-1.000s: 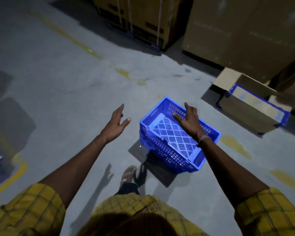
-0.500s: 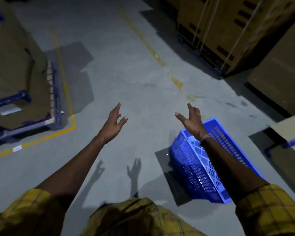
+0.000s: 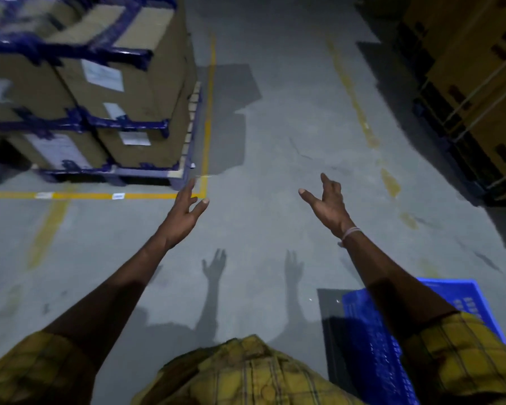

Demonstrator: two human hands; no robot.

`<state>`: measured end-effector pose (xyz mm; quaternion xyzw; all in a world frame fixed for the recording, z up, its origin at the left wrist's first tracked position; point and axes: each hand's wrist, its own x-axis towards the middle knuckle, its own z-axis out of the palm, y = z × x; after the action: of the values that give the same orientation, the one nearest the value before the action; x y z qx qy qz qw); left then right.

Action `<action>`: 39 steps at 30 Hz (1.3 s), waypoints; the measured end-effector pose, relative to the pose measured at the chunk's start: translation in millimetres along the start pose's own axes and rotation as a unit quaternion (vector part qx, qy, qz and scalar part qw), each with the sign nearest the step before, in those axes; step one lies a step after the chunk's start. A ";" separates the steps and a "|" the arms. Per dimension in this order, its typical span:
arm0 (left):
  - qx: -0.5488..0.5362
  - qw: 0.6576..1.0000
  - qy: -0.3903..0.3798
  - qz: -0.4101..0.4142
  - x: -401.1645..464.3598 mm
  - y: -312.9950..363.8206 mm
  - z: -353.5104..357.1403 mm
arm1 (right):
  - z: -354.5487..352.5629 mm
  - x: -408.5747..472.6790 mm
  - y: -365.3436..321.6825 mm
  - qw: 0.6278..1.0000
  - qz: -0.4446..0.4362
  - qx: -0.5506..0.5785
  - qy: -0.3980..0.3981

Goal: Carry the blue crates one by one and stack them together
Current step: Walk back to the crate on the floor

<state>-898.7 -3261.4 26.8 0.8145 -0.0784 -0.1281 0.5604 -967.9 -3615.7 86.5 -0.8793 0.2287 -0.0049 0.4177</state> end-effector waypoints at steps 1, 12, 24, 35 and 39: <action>-0.004 1.000 0.014 -0.003 0.0 -8.4 -21.8 | 19.5 7.2 -16.5 1.000 -0.011 -0.002 -0.010; -0.047 0.981 0.181 -0.056 -9.8 -86.4 -216.6 | 222.0 80.4 -185.2 0.979 -0.132 -0.019 -0.156; -0.083 0.909 0.385 -0.136 6.0 -145.6 -367.2 | 438.1 193.2 -376.1 0.907 -0.239 -0.026 -0.346; -0.150 0.798 0.558 -0.171 -52.9 -215.7 -494.6 | 654.3 163.3 -546.6 0.813 -0.325 -0.078 -0.477; -0.139 0.775 0.588 -0.188 -81.2 -263.1 -570.8 | 748.4 125.6 -597.6 0.799 -0.349 -0.093 -0.481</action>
<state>-811.1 -2635.2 -15.4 0.6432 0.4396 0.2630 0.5691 -468.1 -2792.2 16.7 -0.8236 -0.3246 0.2940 0.3603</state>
